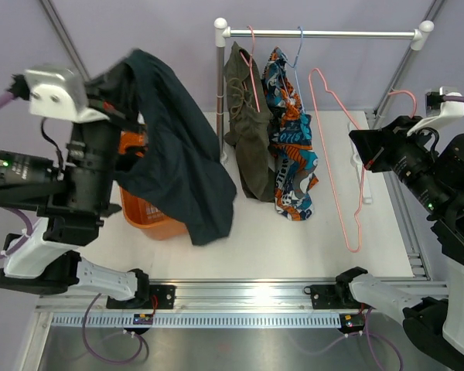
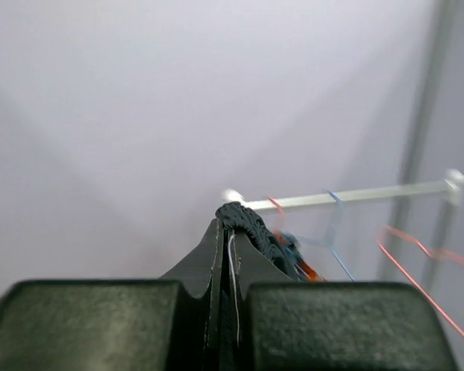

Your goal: Remove the shorts from the hanger

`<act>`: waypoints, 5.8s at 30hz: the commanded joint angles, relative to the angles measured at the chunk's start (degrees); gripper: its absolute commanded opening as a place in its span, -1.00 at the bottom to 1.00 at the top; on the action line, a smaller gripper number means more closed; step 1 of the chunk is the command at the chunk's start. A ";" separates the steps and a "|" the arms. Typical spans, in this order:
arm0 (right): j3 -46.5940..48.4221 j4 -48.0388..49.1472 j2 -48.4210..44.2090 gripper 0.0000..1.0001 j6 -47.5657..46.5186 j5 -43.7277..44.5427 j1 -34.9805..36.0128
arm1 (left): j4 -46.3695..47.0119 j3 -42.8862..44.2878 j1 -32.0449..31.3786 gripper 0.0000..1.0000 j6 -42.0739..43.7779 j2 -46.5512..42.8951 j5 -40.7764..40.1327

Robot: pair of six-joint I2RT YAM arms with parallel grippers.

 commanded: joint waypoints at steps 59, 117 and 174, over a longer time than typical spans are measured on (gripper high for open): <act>14.32 -3.27 18.52 -1.00 -13.73 0.49 -19.49 | -38.47 -49.34 62.91 0.98 -72.97 -20.81 51.31; 33.69 10.70 54.05 -1.00 -5.11 -31.35 -32.69 | -47.89 -64.20 62.38 0.98 -63.11 -40.50 53.07; 23.13 14.29 45.95 0.15 -10.21 -0.23 -5.35 | -49.56 -63.84 58.25 0.98 -64.60 -46.65 47.18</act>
